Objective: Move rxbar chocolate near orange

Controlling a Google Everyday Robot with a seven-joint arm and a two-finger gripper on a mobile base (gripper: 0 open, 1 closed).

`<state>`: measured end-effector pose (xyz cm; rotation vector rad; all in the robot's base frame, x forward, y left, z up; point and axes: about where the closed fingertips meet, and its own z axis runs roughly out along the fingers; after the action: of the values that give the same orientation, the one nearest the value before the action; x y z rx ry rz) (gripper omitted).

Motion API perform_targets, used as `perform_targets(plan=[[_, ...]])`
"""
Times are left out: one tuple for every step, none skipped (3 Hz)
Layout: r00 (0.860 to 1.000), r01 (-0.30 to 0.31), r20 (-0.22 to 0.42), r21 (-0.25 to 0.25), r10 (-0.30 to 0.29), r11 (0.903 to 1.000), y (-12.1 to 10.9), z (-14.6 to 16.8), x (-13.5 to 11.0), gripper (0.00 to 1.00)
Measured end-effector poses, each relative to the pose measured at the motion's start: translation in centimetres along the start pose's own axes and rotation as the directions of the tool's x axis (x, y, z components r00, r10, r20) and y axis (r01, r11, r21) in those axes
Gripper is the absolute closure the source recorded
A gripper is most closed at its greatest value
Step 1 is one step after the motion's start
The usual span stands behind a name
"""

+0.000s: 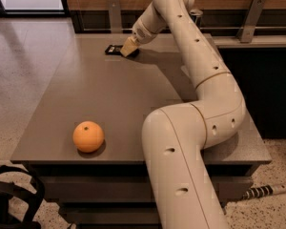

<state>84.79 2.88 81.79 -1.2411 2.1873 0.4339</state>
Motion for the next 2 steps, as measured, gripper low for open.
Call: perform_targets(plan=[[1.000, 0.018, 0.008, 0.053, -0.018, 0.9984, -1.1, -3.6, 0.0, 1.00], [0.998, 0.059, 0.030, 0.118, -0.063, 0.9913, -2.3, -8.3, -0.4, 1.00]])
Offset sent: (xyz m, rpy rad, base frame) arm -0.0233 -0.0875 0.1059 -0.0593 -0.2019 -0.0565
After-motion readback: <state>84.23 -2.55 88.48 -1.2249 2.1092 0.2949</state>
